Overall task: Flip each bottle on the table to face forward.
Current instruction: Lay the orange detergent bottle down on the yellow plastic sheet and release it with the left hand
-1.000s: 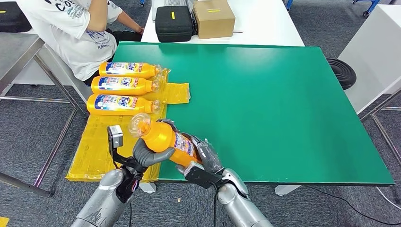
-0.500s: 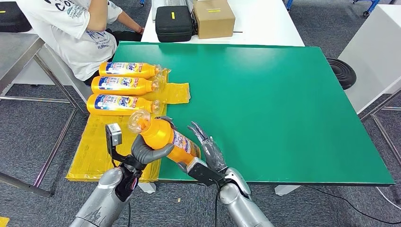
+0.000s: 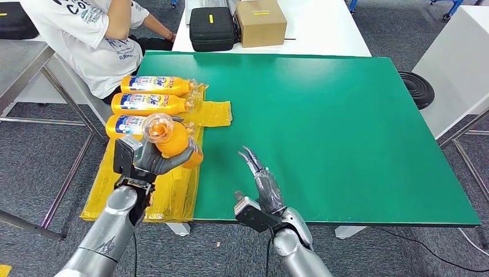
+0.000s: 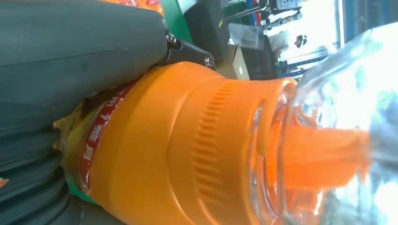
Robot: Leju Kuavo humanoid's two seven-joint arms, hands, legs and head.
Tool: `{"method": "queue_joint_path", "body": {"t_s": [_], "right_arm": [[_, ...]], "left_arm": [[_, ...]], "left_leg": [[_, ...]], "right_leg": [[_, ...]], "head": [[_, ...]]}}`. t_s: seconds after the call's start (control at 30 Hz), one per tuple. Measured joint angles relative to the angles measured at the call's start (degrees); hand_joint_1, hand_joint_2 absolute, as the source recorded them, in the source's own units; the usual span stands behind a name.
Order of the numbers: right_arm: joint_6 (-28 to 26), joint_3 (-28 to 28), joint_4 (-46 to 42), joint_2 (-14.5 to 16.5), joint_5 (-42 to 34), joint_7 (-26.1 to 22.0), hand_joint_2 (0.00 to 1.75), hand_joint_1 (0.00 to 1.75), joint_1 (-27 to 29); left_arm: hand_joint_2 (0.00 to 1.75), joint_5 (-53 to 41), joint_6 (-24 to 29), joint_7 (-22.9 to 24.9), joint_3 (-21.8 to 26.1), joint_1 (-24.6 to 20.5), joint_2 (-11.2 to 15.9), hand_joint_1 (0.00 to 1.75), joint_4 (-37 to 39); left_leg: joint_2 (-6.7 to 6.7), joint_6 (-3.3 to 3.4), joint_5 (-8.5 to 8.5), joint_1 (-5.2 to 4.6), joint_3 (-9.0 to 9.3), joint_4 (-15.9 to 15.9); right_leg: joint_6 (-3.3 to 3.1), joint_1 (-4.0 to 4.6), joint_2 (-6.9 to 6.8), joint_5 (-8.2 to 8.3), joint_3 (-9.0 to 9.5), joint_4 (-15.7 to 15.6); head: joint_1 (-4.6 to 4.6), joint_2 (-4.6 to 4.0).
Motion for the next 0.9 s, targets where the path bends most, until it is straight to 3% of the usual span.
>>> {"method": "queue_joint_path", "body": {"t_s": [0.2, 0.33, 0.47, 0.6, 0.77, 0.9], "right_arm": [[-0.9, -1.6, -5.6, -0.7, -0.6, 0.5, 0.0, 0.0, 2.8], [-0.6, -4.6, -10.9, -1.1, -3.5, 0.2, 0.0, 0.0, 5.3], [0.7, -8.2, -15.0, -1.0, -6.6, -0.9, 0.0, 0.0, 6.2], [1.9, -11.2, -18.0, -0.7, -8.2, -1.0, 0.0, 0.0, 6.2], [2.7, -14.4, -20.6, -0.3, -8.9, -1.1, 0.0, 0.0, 6.6], [2.7, -16.2, -22.8, -0.1, -8.9, -1.1, 0.0, 0.0, 7.7]], "left_arm": [[1.75, -20.7, 15.9, 2.5, 1.4, -4.1, 3.5, 1.75, -0.4], [1.75, -36.3, 17.7, 7.1, 2.0, -9.1, 7.8, 1.75, 0.2], [1.75, -46.6, 13.9, 11.0, 1.7, -11.9, 11.7, 1.75, 0.7], [1.75, -50.4, 7.6, 12.5, 0.4, -12.9, 14.6, 1.75, 0.7], [1.75, -53.7, -1.9, 12.4, -3.0, -13.9, 18.8, 1.75, 0.5], [1.75, -54.6, -5.2, 11.2, -5.6, -14.4, 21.8, 1.75, 0.5]], "left_leg": [[0.0, 0.0, 0.0, 0.0, -0.02, 0.0], [0.0, -0.03, 0.02, 0.01, -0.01, 0.0], [0.05, -0.06, 0.04, 0.01, 0.0, 0.0], [0.04, -0.06, 0.04, 0.01, -0.01, 0.0], [0.05, -0.07, 0.04, 0.0, -0.01, 0.0], [0.04, -0.07, 0.04, 0.01, -0.01, 0.0]], "right_leg": [[0.0, 0.0, 0.0, 0.0, -0.03, 0.0], [-0.01, 0.02, 0.0, 0.0, -0.02, 0.0], [-0.01, 0.0, 0.03, 0.01, -0.05, 0.0], [-0.01, -0.02, 0.03, 0.01, -0.05, 0.0], [-0.01, -0.01, 0.03, 0.01, -0.06, 0.0], [-0.02, 0.01, 0.03, 0.0, -0.07, 0.0]], "head": [[0.02, 0.0], [0.01, 0.0], [0.01, 0.0], [0.02, 0.0], [0.01, 0.0], [0.01, 0.0]]}}
